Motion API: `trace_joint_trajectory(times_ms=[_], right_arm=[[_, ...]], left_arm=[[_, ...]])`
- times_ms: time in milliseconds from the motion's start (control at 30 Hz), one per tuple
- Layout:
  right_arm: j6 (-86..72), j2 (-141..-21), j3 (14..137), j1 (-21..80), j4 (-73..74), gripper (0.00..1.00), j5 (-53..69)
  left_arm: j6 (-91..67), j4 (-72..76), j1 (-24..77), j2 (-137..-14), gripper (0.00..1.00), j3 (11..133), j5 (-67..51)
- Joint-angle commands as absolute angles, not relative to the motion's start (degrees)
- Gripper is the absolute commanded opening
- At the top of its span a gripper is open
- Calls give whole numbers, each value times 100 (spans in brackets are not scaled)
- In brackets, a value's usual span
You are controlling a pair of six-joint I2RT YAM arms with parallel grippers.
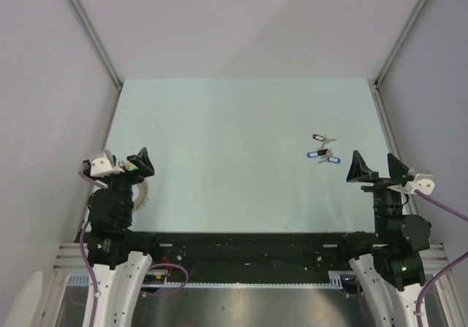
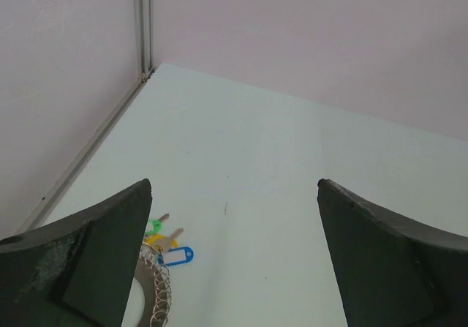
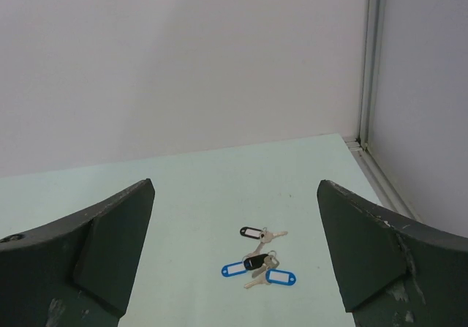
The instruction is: Put the keys on the keyring
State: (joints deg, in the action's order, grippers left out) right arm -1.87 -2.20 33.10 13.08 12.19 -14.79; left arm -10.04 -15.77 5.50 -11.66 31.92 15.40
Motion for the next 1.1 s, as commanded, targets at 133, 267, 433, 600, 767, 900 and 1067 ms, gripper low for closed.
trace_joint_trajectory(times_ms=[133, 267, 433, 600, 767, 900, 1067], right_arm=[[-263, -176, 3270, 1511, 1187, 100, -1863], [-308, -176, 3270, 1582, 1204, 100, -1872], [-325, -176, 3252, 1652, 1222, 100, -1837], [-395, -176, 3226, 1793, 1213, 100, -2021], [-396, -167, 3226, 1942, 1239, 100, -2013], [-404, -176, 3208, 2065, 1266, 100, -2004], [-387, -176, 3199, 2329, 1266, 100, -1995]], left_arm=[[-1178, -1423, 571, -896, 100, 2988, 2030], [-1336, -1582, 571, -1089, 100, 3032, 2162], [-1617, -1723, 571, -1362, 98, 2971, 2250], [-2012, -1740, 571, -1625, 96, 2900, 2286], [-2407, -1880, 571, -1942, 100, 2830, 2504], [-2943, -2179, 571, -2591, 95, 2874, 2777], [-3375, -2206, 563, -3548, 100, 2970, 2821]])
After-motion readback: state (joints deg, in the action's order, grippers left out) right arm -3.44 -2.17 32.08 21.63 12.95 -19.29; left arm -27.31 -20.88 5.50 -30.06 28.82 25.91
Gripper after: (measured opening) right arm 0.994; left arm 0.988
